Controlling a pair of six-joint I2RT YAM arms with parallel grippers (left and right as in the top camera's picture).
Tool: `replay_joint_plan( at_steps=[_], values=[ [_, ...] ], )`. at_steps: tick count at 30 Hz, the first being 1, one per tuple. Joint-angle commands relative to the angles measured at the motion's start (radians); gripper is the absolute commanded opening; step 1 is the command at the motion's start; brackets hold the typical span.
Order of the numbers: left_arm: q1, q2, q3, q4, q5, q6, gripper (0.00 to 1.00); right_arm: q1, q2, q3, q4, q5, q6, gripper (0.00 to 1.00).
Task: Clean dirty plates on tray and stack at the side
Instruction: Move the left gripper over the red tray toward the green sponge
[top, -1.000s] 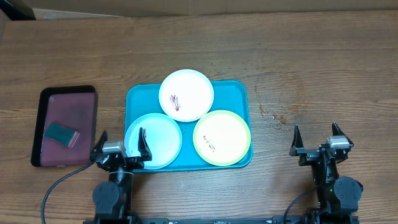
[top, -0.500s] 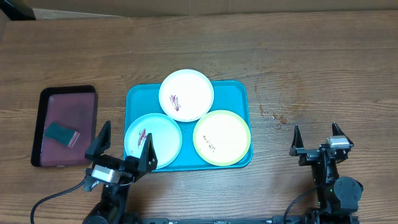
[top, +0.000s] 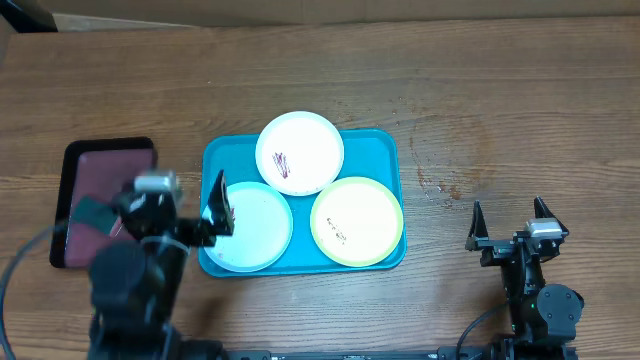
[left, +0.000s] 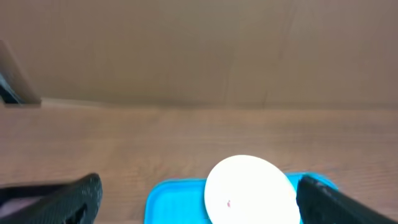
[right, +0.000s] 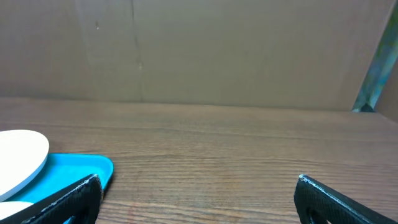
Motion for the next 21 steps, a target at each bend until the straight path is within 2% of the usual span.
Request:
replay_joint_plan(
  at_steps=[1, 5, 7, 9, 12, 14, 21],
  values=[
    [-0.006, 0.117, 0.093, -0.063, 0.024, 0.004, 1.0, -0.002, -0.01, -0.01, 0.004, -0.001, 0.0, 1.0],
    [-0.006, 0.172, 0.099, -0.09, 0.179, 0.005, 1.0, -0.002, -0.01, -0.01, 0.004, -0.001, 0.0, 1.0],
    [-0.006, 0.187, 0.099, -0.107, 0.179, 0.005, 1.0, -0.002, -0.01, -0.01, 0.004, -0.001, 0.0, 1.0],
    [-0.004, 0.199, 0.106, -0.126, 0.106, -0.032, 1.0, -0.002, -0.01, -0.01, 0.004, -0.001, 0.0, 1.0],
    [0.02, 0.233, 0.161, -0.207, -0.138, -0.227, 1.0, -0.002, -0.01, -0.01, 0.004, -0.001, 0.0, 1.0],
    [0.057, 0.278, 0.224, -0.278, -0.218, -0.295, 1.0, -0.002, -0.01, -0.01, 0.004, -0.002, 0.0, 1.0],
    [0.3, 0.562, 0.46, -0.439, -0.17, -0.336, 1.0, -0.002, -0.01, -0.01, 0.004, -0.001, 0.0, 1.0]
  ],
)
